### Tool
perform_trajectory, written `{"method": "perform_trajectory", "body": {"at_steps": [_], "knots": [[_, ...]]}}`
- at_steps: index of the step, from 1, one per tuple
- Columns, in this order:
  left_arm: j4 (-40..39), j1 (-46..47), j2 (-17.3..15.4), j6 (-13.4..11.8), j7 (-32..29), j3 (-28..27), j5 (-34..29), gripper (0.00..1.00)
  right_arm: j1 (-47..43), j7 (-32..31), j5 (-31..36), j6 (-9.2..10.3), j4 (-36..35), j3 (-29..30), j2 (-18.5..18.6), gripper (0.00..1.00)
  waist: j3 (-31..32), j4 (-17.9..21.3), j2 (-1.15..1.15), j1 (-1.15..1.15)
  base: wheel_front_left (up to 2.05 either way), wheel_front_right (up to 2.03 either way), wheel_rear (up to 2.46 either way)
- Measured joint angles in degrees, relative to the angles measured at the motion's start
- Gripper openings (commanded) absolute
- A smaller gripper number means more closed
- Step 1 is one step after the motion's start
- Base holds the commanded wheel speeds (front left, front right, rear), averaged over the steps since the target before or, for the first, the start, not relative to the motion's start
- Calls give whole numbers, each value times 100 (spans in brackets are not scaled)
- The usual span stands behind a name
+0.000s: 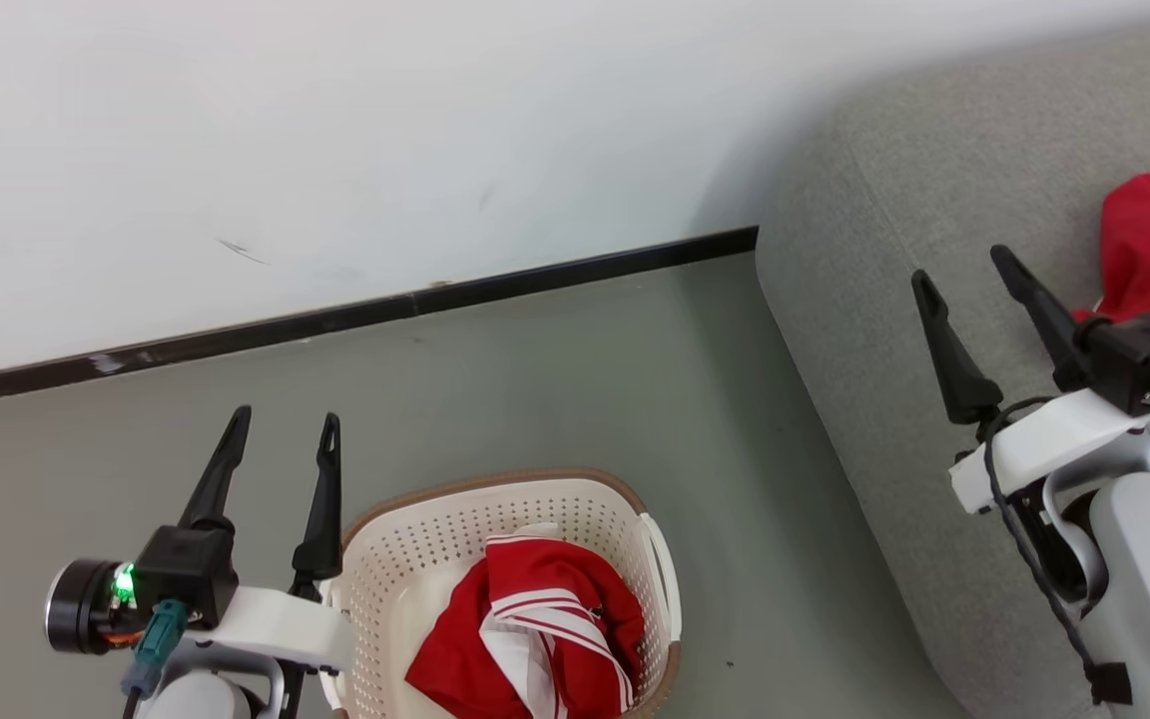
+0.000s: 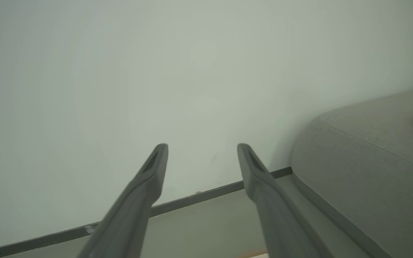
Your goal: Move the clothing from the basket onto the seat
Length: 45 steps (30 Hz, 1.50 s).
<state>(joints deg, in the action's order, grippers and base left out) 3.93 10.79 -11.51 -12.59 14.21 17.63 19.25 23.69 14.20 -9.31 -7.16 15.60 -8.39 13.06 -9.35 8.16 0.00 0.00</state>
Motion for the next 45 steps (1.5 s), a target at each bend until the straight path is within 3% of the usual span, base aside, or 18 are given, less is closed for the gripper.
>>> {"method": "perform_trajectory", "body": {"at_steps": [21,45], "knots": [[287,-511,191,8,9,9,123,100,-1408,0,668,0,-201,363,-745,100,705,-608,0,0,0,0,0],[792,-749,225,13,9,-40,73,100,-2477,0,939,0,-630,465,-1028,100,1136,-817,0,0,0,0,0]]}}
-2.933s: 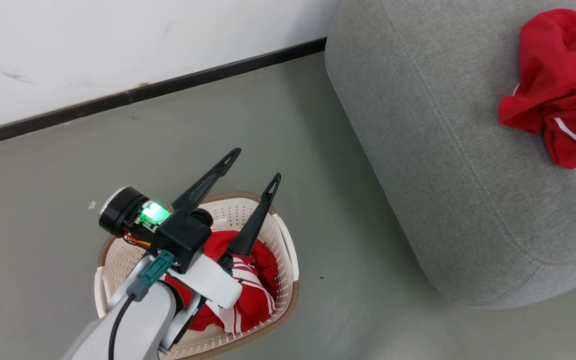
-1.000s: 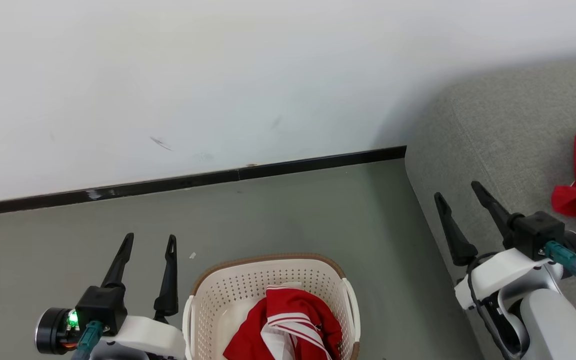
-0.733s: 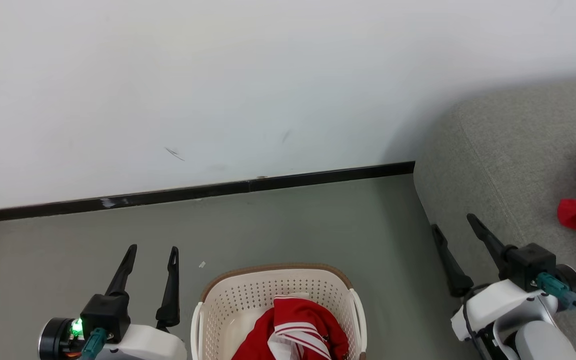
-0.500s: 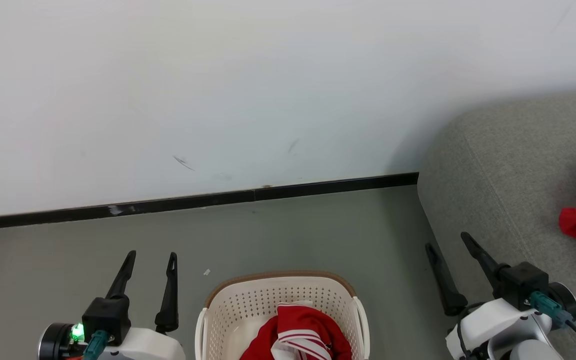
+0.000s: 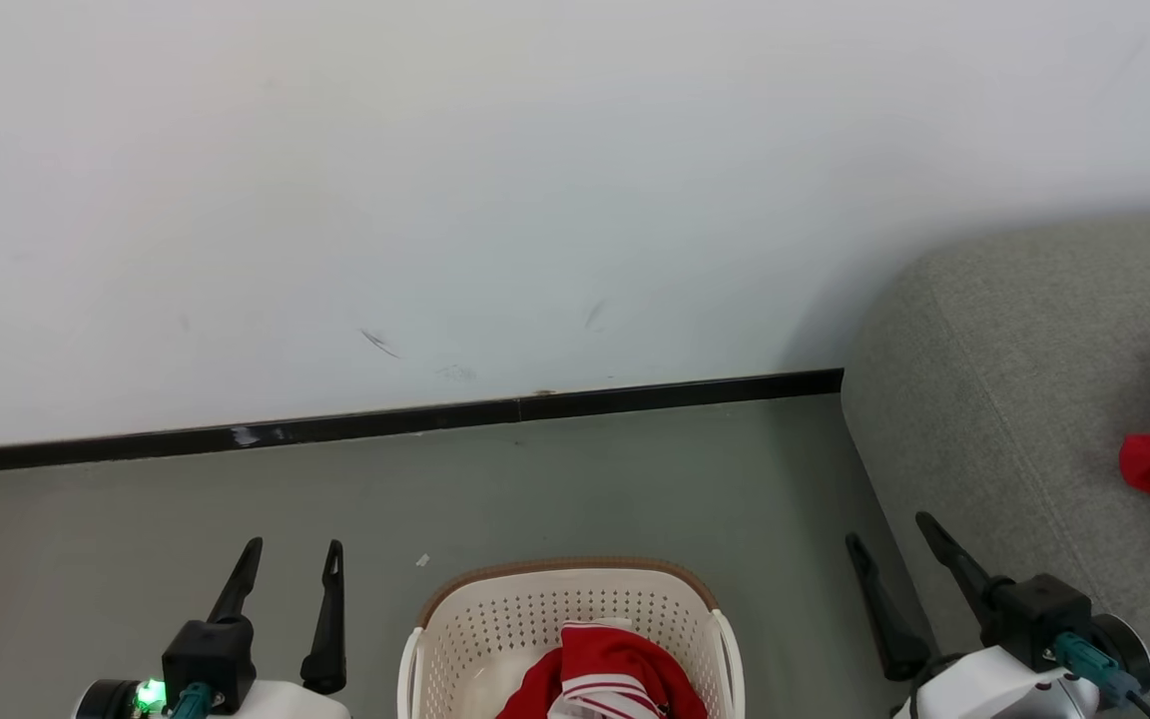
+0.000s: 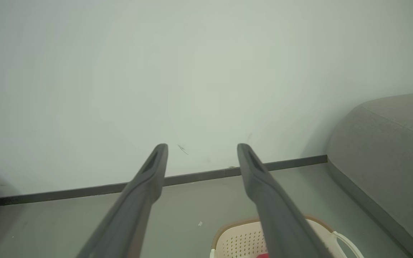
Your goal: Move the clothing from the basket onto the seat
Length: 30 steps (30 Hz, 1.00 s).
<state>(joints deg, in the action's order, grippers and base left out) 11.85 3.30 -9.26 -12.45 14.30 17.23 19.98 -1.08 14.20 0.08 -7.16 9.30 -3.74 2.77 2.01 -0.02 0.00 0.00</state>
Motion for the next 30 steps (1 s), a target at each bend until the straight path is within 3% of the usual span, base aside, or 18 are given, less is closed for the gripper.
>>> {"method": "perform_trajectory", "body": {"at_steps": [30], "knots": [[-104,-18,-79,5,0,-167,-149,100,-250,0,1,0,-569,-45,-32,100,-263,9,0,0,0,0,0]]}}
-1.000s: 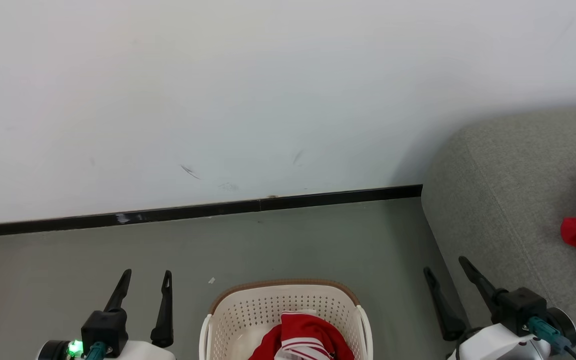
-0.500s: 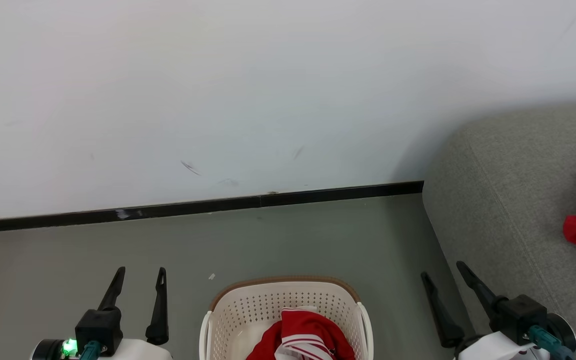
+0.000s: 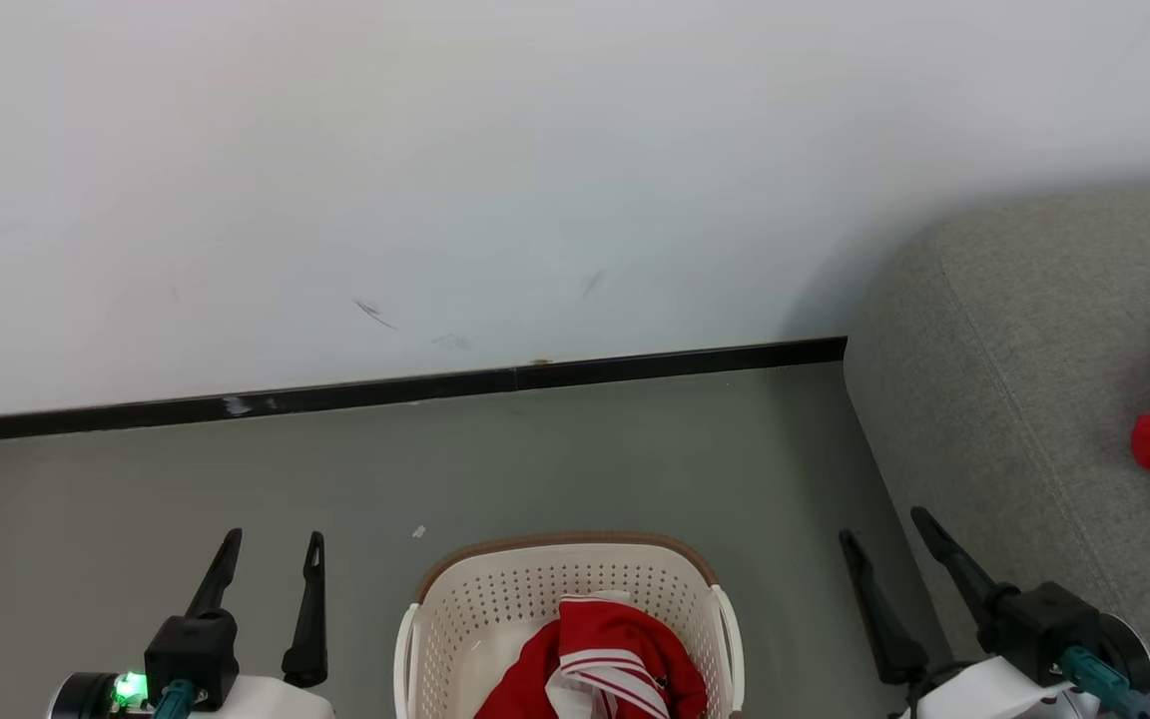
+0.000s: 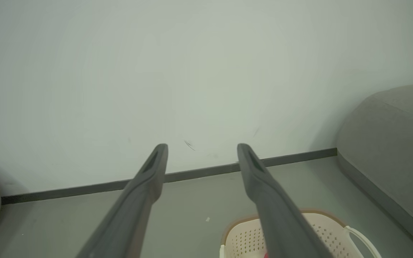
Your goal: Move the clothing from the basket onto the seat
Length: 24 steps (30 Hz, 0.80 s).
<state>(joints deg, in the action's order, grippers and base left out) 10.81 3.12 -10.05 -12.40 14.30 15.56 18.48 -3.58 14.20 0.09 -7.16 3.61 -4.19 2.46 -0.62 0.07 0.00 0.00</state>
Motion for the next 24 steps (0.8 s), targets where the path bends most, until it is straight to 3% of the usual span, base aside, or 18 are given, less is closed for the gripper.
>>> {"method": "perform_trajectory", "body": {"at_steps": [12,24], "knots": [[263,606,-159,291,-121,297,-157,100,42,-1,148,0,-349,225,-5,100,-336,91,0,0,0,0,0],[757,1413,138,809,-432,1129,-494,100,44,-7,249,0,-786,749,-14,100,-845,285,0,0,0,0,0]]}}
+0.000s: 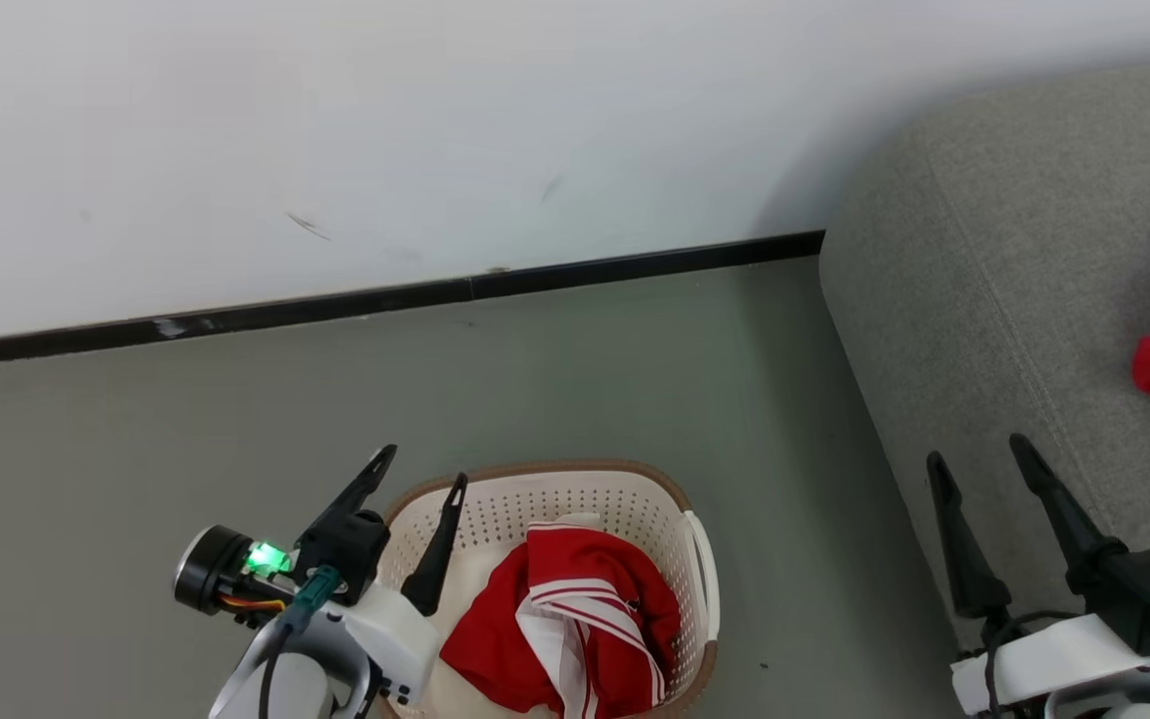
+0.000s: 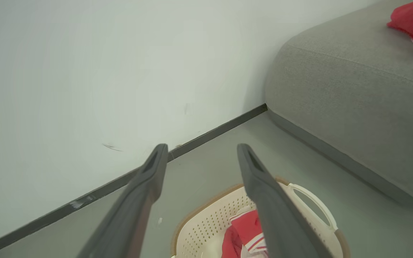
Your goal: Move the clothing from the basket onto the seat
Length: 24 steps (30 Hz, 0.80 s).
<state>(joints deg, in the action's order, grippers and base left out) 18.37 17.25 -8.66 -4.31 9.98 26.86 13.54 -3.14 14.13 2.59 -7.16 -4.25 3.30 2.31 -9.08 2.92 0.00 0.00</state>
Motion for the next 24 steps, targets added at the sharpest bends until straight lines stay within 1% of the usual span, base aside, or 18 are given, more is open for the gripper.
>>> {"method": "perform_trajectory", "body": {"at_steps": [4,6,12,17,24], "knots": [[270,198,13,135,-52,188,-170,100,1,0,-1,0,-157,178,-5,100,-208,88,0,0,0,0,0],[385,289,37,158,-64,269,-237,100,3,0,-1,0,-240,244,-7,100,-317,136,0,0,0,0,0],[761,606,81,328,-109,483,-443,100,55,0,-67,0,-476,413,-13,100,-735,327,0,0,0,0,0],[1005,857,125,348,-114,649,-671,100,303,0,-213,0,-549,360,-13,100,-1056,474,0,0,0,0,0],[1337,1184,148,453,-114,843,-906,100,516,1,-342,0,-626,248,-13,100,-1438,657,0,0,0,0,0]]}}
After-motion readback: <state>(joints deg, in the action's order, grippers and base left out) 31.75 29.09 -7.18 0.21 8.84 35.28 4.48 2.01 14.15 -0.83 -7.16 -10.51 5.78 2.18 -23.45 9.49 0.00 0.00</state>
